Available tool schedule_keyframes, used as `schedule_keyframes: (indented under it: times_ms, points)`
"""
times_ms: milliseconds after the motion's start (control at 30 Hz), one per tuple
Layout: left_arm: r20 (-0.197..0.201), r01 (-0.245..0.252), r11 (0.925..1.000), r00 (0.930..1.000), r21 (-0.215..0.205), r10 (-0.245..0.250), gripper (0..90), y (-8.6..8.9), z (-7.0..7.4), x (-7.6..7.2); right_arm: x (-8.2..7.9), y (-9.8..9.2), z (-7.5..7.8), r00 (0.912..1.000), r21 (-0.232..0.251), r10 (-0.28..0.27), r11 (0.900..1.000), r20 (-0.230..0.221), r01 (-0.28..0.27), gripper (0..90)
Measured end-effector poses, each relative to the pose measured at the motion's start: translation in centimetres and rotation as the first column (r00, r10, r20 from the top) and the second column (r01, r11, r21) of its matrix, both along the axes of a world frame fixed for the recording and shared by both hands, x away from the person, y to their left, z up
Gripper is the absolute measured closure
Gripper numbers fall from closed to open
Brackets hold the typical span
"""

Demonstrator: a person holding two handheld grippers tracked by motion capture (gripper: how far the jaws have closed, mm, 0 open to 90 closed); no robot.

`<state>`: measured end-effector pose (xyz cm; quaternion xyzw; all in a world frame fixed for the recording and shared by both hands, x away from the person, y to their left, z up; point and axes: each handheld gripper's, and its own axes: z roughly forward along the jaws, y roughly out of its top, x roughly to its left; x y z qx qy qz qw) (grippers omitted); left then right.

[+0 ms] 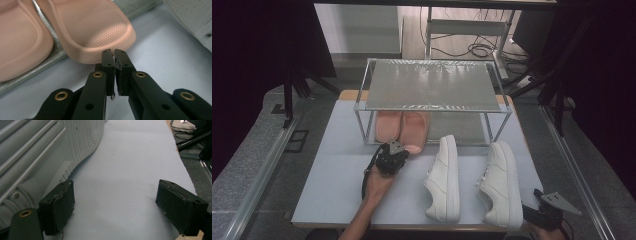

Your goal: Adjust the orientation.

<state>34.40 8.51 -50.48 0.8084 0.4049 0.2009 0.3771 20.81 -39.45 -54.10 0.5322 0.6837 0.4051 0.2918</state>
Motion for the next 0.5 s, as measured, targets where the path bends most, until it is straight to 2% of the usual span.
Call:
schedule_keyframes:
  times_ms: [133, 200, 500]
  points:
    - [0.002, -0.007, 1.0000, 1.0000, -0.002, 0.007, 86.5, -0.1, -0.1, 0.7, 0.0, 0.0, 0.0, 1.0000, 0.000, 0.000, 1.000, 0.000, 0.000, 15.4]
    - [0.000, -0.005, 0.9998, 1.0000, 0.018, 0.005, 86.5, 0.0, 0.0, 1.1, 0.0, 0.0, 0.0, 1.0000, 0.000, 0.000, 1.000, 0.000, 0.000, 15.4]
    - [-0.005, -0.024, 0.9995, 0.9997, 0.022, 0.024, 86.5, -0.3, -0.1, 2.6, 0.0, 0.0, 0.0, 1.0000, 0.000, 0.000, 1.000, 0.000, 0.000, 15.4]
